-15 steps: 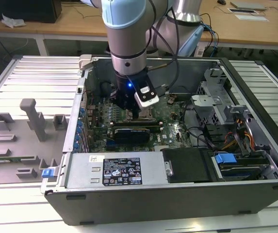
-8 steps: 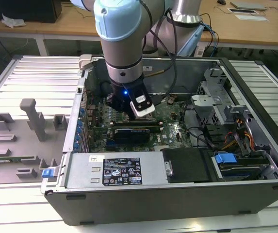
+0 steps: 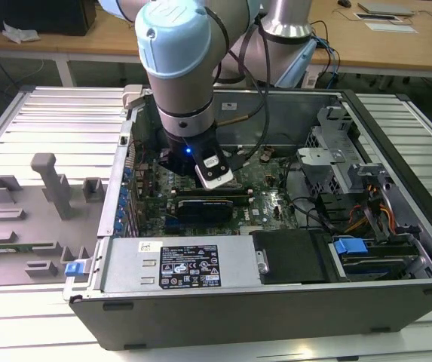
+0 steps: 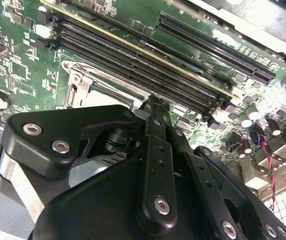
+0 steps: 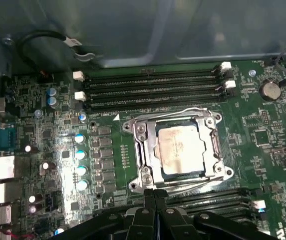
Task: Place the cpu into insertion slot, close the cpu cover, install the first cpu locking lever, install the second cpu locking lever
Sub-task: 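Install the second cpu locking lever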
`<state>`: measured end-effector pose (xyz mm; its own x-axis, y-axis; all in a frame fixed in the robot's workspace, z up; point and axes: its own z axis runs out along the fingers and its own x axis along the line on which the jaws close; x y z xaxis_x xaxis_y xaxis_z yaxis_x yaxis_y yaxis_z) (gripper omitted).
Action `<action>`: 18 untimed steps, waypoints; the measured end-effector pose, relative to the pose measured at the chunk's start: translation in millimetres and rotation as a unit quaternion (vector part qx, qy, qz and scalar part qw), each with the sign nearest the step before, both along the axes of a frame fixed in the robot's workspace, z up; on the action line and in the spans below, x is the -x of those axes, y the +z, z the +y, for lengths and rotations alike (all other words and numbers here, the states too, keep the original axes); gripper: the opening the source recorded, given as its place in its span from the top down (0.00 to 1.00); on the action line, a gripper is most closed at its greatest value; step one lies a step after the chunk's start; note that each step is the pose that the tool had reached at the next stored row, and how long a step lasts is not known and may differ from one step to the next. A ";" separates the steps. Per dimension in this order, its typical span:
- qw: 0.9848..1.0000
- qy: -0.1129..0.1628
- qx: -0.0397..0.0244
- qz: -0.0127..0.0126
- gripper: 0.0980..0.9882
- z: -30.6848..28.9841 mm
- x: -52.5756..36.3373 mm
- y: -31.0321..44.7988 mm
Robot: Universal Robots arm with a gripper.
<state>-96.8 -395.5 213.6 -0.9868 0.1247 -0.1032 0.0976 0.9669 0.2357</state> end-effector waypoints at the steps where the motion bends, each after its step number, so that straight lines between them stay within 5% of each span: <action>1: 1.000 0.000 -0.002 0.000 0.99 -0.4 0.0 -0.9; 18: 1.000 0.000 -0.029 0.000 0.99 -1.5 6.2 -18.0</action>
